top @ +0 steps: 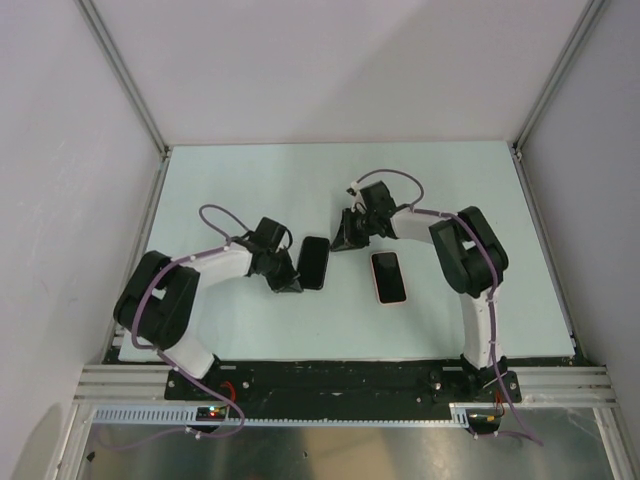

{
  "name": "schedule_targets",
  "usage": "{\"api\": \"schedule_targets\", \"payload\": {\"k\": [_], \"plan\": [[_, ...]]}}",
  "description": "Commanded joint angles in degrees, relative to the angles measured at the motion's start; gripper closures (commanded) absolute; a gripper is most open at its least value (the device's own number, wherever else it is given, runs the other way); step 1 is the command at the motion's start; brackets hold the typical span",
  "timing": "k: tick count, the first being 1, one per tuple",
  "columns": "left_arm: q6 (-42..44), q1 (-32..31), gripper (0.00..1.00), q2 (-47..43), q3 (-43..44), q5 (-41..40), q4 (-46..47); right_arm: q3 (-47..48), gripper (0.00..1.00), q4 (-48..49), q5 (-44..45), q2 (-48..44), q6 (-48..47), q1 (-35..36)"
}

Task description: Put the phone into the phone case

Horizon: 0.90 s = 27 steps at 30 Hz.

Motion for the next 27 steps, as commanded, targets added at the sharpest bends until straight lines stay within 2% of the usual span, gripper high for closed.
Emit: {"api": "schedule_targets", "payload": {"k": [1, 5, 12, 27], "plan": [[3.9, 4.8, 1.00, 1.6, 4.9, -10.7, 3.0, -5.7, 0.80, -2.3, 2.0, -4.9, 2.6, 1.6], [4.6, 5.9, 1.00, 1.5, 5.4, -11.0, 2.0, -8.2, 0.80, -0.6, 6.4, -7.6, 3.6, 1.4], [4.4, 6.0, 1.00, -1.5, 2.2, -10.4, 1.8, -7.4, 0.78, 8.9, 7.7, -8.4, 11.0, -2.8], [2.5, 6.0, 1.00, 0.8, 4.1, -11.0, 1.8, 9.9, 0.78, 8.8, 1.8, 8.9, 14.3, -2.6]]}}
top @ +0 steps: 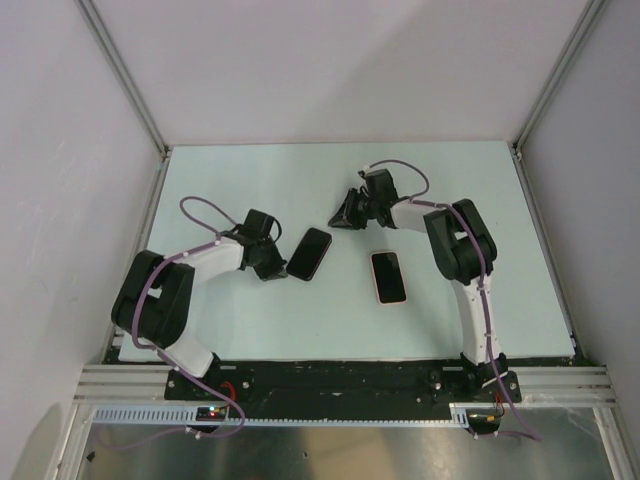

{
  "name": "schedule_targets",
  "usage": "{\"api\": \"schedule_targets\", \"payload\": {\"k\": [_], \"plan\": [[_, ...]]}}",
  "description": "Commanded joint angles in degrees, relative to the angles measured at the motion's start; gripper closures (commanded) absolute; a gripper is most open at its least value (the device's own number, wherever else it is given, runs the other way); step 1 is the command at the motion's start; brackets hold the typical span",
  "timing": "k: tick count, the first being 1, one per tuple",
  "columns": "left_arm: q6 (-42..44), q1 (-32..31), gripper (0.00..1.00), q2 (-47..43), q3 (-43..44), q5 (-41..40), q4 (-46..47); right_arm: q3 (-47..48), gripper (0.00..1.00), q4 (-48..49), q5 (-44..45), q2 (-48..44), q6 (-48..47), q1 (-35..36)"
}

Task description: Put the phone into the phone case

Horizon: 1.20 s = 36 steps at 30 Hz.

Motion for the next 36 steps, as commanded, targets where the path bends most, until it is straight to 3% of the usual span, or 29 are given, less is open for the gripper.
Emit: {"api": "schedule_targets", "payload": {"k": [1, 12, 24, 36], "plan": [[-0.2, 0.2, 1.00, 0.8, 2.5, -1.5, 1.0, 3.6, 0.79, -0.5, -1.2, 2.8, 1.4, 1.3], [3.8, 0.2, 1.00, 4.8, 8.1, -1.6, -0.6, -0.1, 0.80, -5.9, 1.1, -1.7, -1.2, 4.8], [5.8, -1.2, 1.00, 4.7, 8.8, -0.1, -1.2, -18.4, 0.83, -4.4, 4.9, -14.3, 0.3, 9.1], [7.7, -2.1, 1.00, 1.6, 7.2, 0.3, -1.3, -26.8, 0.80, -8.8, 17.3, -24.7, -0.6, 11.0]]}}
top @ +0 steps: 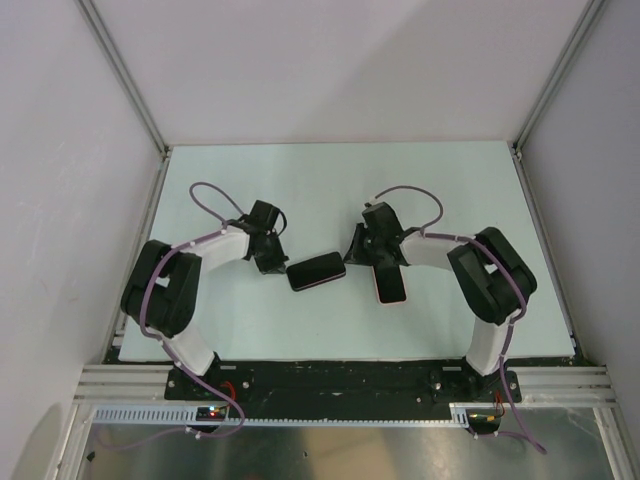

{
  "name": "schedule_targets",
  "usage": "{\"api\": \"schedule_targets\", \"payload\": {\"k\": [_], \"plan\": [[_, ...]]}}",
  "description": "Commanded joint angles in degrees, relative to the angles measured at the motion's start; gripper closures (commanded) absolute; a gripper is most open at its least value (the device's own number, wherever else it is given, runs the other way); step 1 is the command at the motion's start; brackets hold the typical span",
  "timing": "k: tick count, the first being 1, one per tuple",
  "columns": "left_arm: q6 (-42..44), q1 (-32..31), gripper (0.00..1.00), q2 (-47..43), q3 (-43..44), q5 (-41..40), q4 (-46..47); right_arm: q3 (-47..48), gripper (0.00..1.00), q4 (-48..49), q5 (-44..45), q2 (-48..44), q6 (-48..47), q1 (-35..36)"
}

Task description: Put the phone into the phone case

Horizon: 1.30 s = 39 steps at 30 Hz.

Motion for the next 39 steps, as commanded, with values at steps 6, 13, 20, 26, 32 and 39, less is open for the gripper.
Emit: {"api": "schedule_targets", "payload": {"k": [6, 13, 20, 26, 32, 39], "plan": [[1.0, -1.4, 1.00, -6.3, -1.2, 0.9, 4.1, -1.1, 0.68, -7.6, 5.3, -7.8, -5.0, 2.3], [0.2, -1.4, 1.00, -9.2, -3.9, 0.5, 4.0, -1.0, 0.67, -8.7, 7.9, -9.4, -6.1, 3.6], [-0.7, -1.9, 0.98, -11.3, -6.4, 0.0, 4.1, 0.0, 0.68, -10.0, 8.3, -8.3, -7.7, 5.0], [-1.3, -2.9, 0.85, -10.2, -6.7, 0.4, 5.1, 2.0, 0.69, -10.8, 8.9, -5.7, -9.0, 6.5], [-1.9, -3.2, 0.78, -9.7, -7.8, 1.3, 6.8, 4.5, 0.71, -12.4, 10.1, -4.2, -10.2, 7.9], [-2.3, -3.6, 0.75, -8.4, -8.4, 1.2, 7.5, 6.2, 0.73, -15.4, 13.4, -2.6, -10.9, 8.7]]}}
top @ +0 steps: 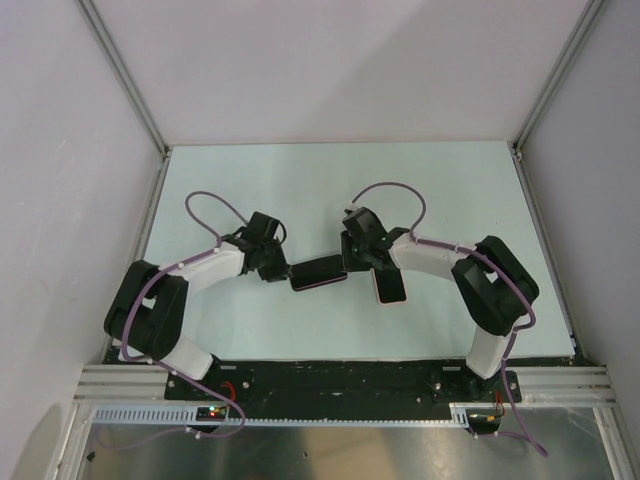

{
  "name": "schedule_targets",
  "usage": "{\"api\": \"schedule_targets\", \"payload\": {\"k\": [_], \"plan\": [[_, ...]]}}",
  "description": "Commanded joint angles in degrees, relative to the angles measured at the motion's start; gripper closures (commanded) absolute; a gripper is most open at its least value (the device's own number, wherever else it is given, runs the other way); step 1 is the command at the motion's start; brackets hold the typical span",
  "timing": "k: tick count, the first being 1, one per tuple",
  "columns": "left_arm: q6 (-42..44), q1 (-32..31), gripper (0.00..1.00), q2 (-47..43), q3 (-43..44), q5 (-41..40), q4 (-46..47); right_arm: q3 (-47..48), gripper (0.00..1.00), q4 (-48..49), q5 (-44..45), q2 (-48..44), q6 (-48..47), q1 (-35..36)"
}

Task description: Put the phone into the phone case

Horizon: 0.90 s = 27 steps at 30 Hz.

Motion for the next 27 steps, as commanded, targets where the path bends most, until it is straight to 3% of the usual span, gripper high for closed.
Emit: {"api": "schedule_targets", "payload": {"k": [1, 9, 18, 27], "plan": [[-0.6, -0.6, 0.75, 0.8, -0.3, 0.2, 2.4, 2.6, 0.73, -2.6, 4.2, 1.5, -1.2, 0.9], [-0.8, -0.8, 0.74, 2.5, 0.0, 0.5, 3.3, 2.8, 0.71, -3.8, 6.7, 1.1, -2.3, 1.2], [-0.9, -1.1, 0.76, 4.2, 0.5, 1.2, 4.1, 3.5, 0.80, -4.4, 4.4, 4.4, -2.0, 1.9], [-0.9, -1.4, 0.79, 5.3, 1.0, 1.8, 4.5, 3.5, 0.79, -4.5, 1.1, 6.0, -1.7, 2.0]]}}
